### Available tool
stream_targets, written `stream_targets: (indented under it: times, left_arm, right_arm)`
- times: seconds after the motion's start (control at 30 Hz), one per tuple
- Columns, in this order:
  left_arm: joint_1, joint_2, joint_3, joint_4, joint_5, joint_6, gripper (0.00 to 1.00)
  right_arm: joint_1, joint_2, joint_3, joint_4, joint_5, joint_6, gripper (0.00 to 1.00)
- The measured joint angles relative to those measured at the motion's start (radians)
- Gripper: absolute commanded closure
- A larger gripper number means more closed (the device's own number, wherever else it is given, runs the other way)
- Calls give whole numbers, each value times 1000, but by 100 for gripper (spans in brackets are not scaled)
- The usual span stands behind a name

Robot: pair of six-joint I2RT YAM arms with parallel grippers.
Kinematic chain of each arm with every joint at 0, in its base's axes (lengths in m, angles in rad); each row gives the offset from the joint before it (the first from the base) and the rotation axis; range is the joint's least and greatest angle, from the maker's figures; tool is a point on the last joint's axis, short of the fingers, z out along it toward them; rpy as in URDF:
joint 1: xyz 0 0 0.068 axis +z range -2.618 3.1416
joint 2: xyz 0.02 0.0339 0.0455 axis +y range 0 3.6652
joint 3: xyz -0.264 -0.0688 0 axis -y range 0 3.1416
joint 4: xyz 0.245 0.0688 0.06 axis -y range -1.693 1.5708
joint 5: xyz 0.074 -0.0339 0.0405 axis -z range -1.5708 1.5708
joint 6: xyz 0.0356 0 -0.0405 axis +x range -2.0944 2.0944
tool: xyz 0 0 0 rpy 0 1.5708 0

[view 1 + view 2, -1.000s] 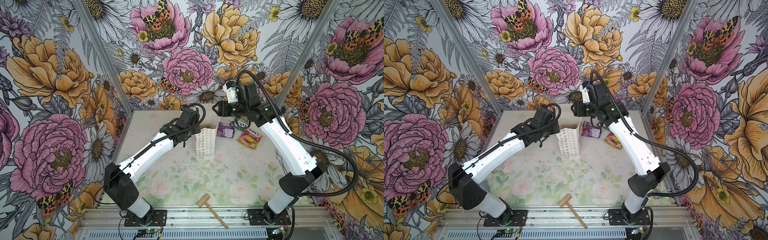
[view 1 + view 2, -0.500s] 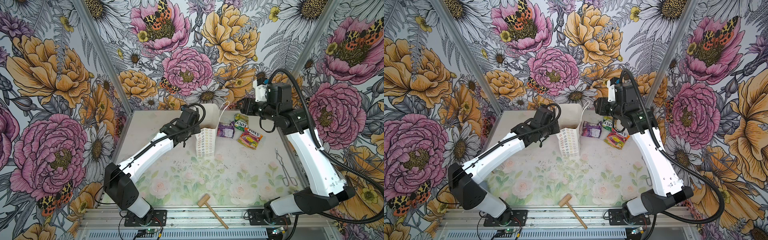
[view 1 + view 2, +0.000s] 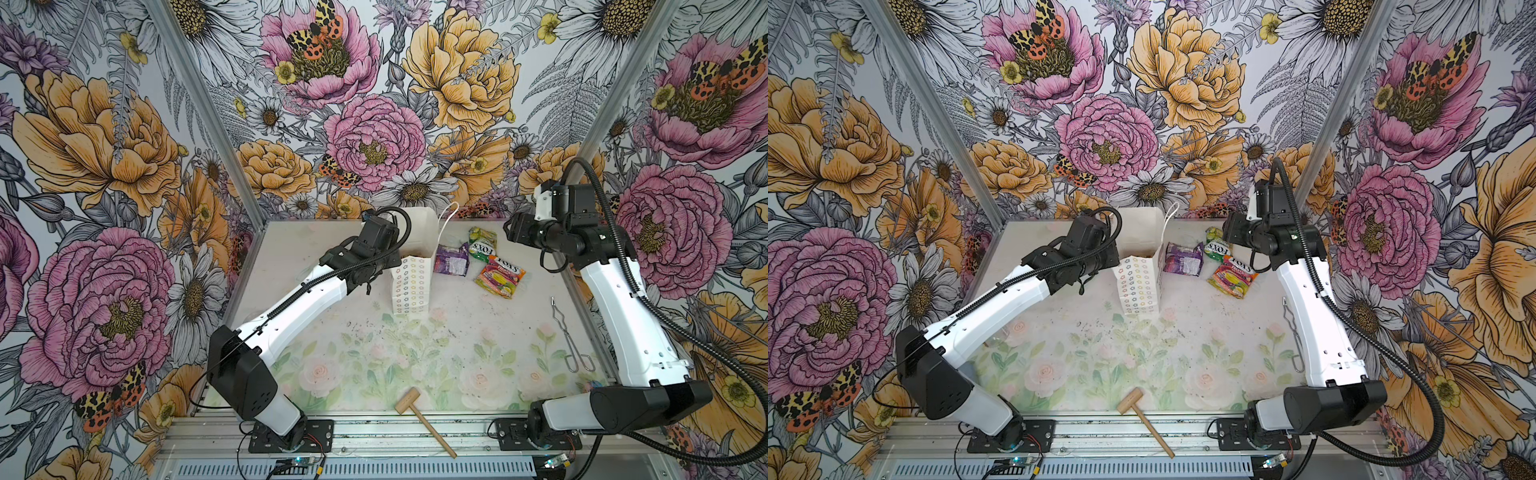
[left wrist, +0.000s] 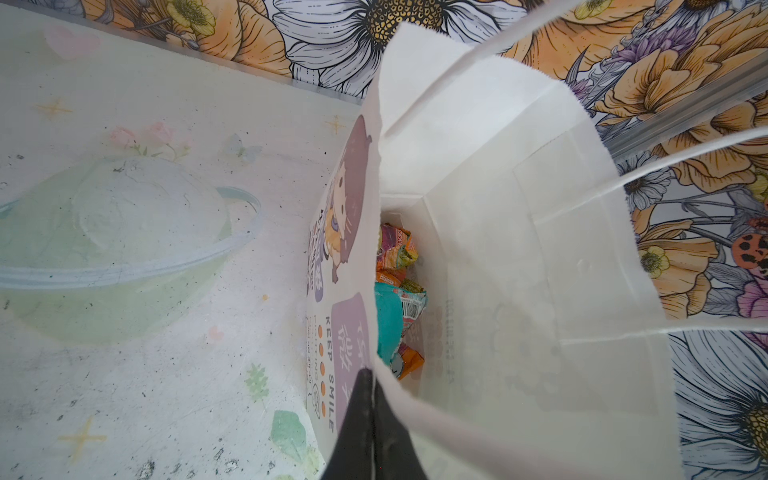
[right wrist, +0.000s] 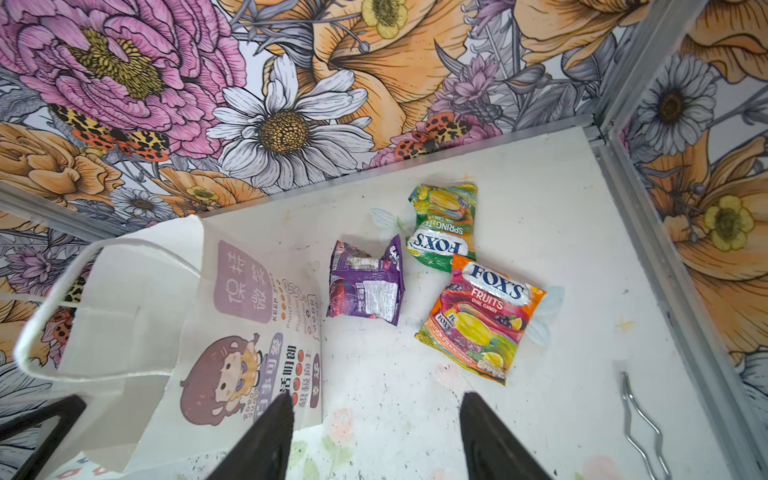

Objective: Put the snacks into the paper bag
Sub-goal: 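Raise the right gripper out of the bag toward the remaining packets, then lower the right gripper over the orange FOX'S Fruits packet and grasp it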

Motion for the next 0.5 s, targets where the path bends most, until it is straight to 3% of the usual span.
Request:
stream_targets:
  times: [0.5]
  left_arm:
    - [0, 0, 0, 0, 0, 0, 100]
  right_arm:
    - [-91, 54, -77, 0, -62, 8, 26]
